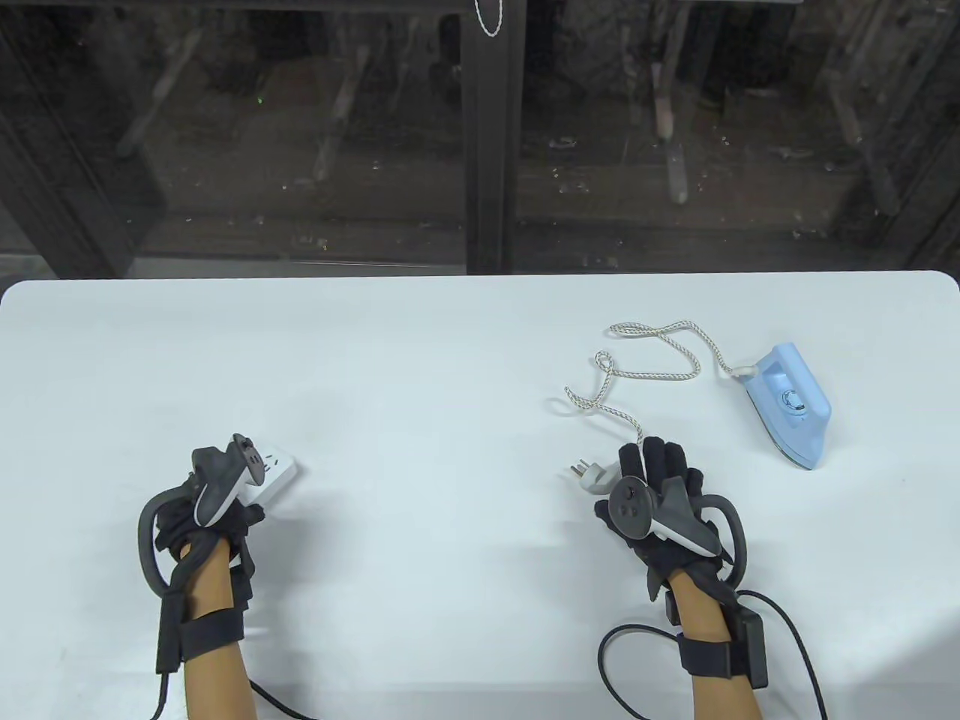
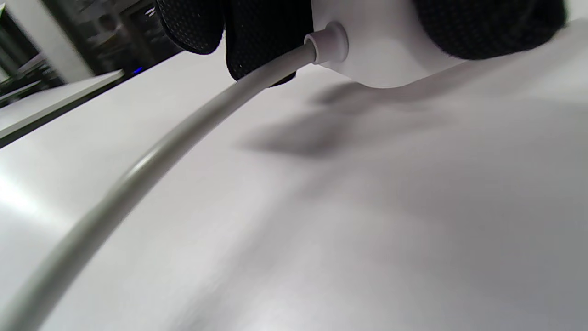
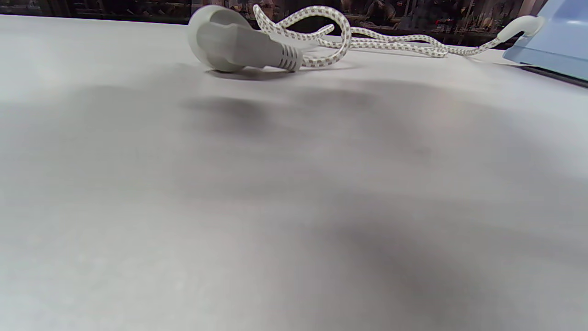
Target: Plug the electric iron into the power strip
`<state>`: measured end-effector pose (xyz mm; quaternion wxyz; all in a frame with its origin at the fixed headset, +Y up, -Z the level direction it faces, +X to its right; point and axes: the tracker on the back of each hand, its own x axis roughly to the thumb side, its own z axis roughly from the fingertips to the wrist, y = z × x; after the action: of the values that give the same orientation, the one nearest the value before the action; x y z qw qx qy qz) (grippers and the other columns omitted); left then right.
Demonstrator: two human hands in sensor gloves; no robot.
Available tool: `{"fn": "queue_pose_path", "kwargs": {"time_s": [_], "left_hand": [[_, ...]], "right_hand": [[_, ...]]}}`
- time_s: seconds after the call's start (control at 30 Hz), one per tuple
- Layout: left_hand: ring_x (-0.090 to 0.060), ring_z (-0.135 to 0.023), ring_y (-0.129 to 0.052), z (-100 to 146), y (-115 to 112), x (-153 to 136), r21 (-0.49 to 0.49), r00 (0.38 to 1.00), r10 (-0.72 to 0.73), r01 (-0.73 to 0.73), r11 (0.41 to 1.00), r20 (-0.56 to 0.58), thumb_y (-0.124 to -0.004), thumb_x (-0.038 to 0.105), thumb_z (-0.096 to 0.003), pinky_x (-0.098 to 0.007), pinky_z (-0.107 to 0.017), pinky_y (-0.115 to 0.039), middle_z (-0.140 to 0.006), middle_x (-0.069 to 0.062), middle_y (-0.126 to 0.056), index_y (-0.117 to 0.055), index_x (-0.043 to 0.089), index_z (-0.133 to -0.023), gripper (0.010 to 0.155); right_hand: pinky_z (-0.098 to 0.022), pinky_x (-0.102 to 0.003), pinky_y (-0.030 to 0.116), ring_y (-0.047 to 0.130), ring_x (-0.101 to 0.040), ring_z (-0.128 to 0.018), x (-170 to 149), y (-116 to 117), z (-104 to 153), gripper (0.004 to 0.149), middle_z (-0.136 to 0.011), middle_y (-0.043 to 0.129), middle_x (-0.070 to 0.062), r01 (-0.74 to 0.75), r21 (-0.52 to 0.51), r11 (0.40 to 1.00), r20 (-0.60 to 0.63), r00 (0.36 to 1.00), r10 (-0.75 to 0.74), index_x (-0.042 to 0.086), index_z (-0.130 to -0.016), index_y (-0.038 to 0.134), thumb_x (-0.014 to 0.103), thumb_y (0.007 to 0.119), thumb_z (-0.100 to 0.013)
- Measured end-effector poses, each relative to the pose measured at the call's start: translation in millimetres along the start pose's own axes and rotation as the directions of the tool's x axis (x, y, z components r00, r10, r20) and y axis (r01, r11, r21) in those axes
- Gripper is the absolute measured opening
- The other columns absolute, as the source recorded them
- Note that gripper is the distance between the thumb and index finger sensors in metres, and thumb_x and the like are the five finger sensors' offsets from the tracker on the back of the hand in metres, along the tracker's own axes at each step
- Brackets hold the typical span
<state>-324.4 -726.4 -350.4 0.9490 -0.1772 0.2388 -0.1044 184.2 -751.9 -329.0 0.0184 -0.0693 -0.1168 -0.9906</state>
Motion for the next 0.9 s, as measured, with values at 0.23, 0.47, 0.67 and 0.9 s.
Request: {"fn": "queue_pose_path", "kwargs": {"time_s": [0.23, 0.47, 0.67, 0.9], "left_hand": [[-0.018, -0.087, -0.095, 64.6, 40.5, 60.9, 0.246, 0.925, -0.015, -0.086, 0.965, 0.379, -0.074, 0.063, -0.0343, -0.046, -0.074, -0.076, -0.104, 0.001, -0.080, -0.048, 0.041, -0.106, 0.079], [-0.017, -0.089, -0.094, 112.1, 24.5, 124.1, 0.233, 0.801, -0.037, -0.129, 0.964, 0.597, -0.074, 0.065, -0.0319, -0.046, -0.077, -0.074, -0.103, 0.005, -0.083, -0.053, 0.040, -0.105, 0.080], [-0.016, -0.091, -0.091, 115.9, -5.2, 157.6, 0.182, 0.751, -0.092, -0.039, 0.982, 0.654, -0.073, 0.065, -0.0310, -0.047, -0.078, -0.071, -0.103, 0.007, -0.083, -0.054, 0.041, -0.104, 0.079], [-0.019, -0.091, -0.080, 107.4, -17.2, 158.9, 0.048, 0.746, -0.006, -0.035, 0.998, 0.665, -0.073, 0.065, -0.0307, -0.048, -0.080, -0.067, -0.104, 0.003, -0.071, -0.050, 0.045, -0.102, 0.078]], "right_hand": [[-0.072, -0.069, 0.025, 0.004, -0.054, -0.101, 0.9, 0.2, -0.5, 0.082, -0.115, -0.005, -0.029, -0.008, 0.006, 1.000, 0.000, 1.000, 0.008, 0.012, -0.109, -0.002, 0.054, 0.045, -0.057], [-0.072, -0.069, 0.025, 0.004, -0.054, -0.101, 0.5, 0.5, -0.2, 0.082, -0.115, -0.005, -0.029, -0.011, 0.016, 1.000, 0.006, 1.000, 0.011, 0.013, -0.109, -0.002, 0.054, 0.047, -0.057], [-0.072, -0.070, 0.025, 0.004, -0.053, -0.101, -0.2, 2.1, -3.7, 0.082, -0.115, -0.006, -0.027, -0.002, 0.046, 0.999, 0.009, 1.000, 0.001, 0.019, -0.108, -0.002, 0.054, 0.051, -0.056], [-0.072, -0.070, 0.032, 0.011, -0.050, -0.104, 1.6, -9.4, -26.0, 0.081, -0.119, 0.006, -0.018, -0.020, 0.070, 0.997, 0.013, 1.000, 0.019, 0.029, -0.108, 0.008, 0.046, 0.066, -0.054]]}}
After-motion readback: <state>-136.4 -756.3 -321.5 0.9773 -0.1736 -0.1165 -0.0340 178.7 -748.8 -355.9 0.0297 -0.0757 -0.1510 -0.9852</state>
